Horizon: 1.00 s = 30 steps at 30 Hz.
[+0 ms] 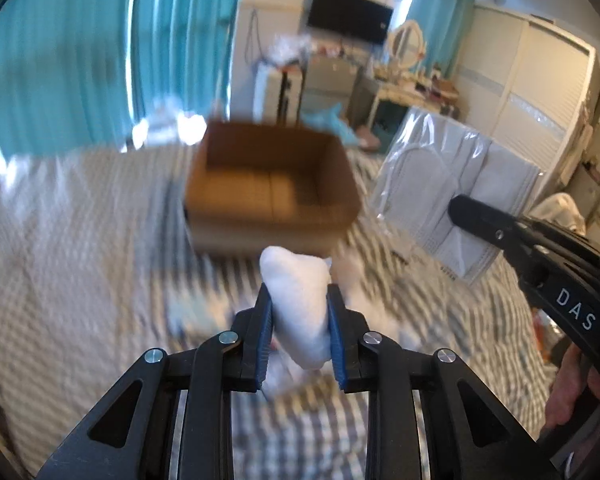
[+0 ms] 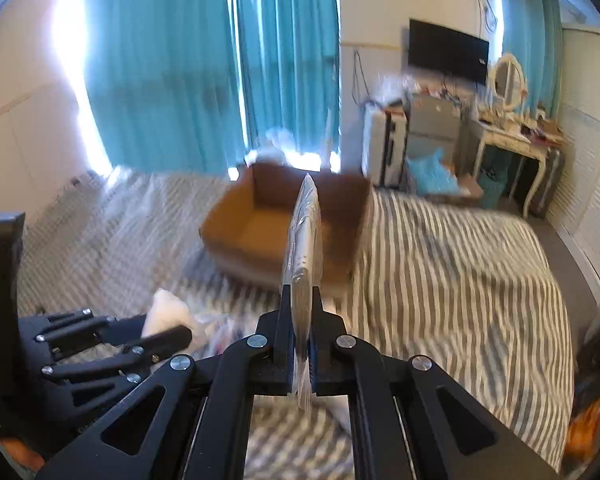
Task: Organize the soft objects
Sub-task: 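Carry the mask and sock over the box and open both grippers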
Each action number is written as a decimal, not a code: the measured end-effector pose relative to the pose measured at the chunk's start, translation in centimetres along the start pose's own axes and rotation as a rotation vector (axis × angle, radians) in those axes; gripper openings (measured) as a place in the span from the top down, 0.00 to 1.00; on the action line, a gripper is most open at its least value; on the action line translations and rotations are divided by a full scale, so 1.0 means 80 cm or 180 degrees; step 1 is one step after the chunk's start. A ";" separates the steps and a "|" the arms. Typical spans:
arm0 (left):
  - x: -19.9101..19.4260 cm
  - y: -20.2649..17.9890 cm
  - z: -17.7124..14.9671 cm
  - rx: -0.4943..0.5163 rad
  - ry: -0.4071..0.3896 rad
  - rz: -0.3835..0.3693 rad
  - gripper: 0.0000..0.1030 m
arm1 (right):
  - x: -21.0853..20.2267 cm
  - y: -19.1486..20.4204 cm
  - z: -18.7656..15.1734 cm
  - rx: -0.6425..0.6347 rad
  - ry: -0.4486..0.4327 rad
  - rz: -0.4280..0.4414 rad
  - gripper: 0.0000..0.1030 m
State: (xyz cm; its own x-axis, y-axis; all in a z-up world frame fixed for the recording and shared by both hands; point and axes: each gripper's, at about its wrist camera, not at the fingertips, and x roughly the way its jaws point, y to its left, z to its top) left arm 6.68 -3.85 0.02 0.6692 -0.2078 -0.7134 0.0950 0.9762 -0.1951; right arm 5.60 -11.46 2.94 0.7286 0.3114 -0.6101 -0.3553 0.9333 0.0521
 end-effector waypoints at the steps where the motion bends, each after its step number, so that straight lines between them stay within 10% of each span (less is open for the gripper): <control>1: -0.010 0.000 0.019 0.0064 -0.0091 0.0052 0.77 | -0.002 -0.002 0.021 0.0010 -0.0076 0.0088 0.95; 11: 0.010 0.017 0.160 0.0194 -0.0427 0.0084 0.76 | 0.064 0.002 0.142 -0.0411 -0.0254 -0.0091 0.95; 21: 0.140 0.067 0.169 0.0139 -0.0285 0.0213 0.72 | 0.225 -0.047 0.116 -0.0058 0.0052 -0.0034 0.95; 23: 0.158 0.070 0.165 0.0153 -0.0243 0.0232 0.58 | 0.246 -0.057 0.108 0.0007 0.0119 0.0024 0.92; 27: 0.177 0.071 0.165 -0.0001 -0.0129 0.0266 0.46 | 0.254 -0.077 0.100 0.0042 0.0108 0.0007 0.42; 30: 0.176 0.067 0.161 0.0032 -0.0168 0.0480 0.42 | 0.238 -0.088 0.102 0.0031 0.0018 0.0072 0.38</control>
State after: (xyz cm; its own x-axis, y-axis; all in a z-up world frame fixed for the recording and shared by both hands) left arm 26.09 -0.71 -2.41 0.7141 -0.0554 -0.6978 -0.0023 0.9967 -0.0815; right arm 26.77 -10.67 -2.55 0.7170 0.3315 -0.6133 -0.3658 0.9278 0.0737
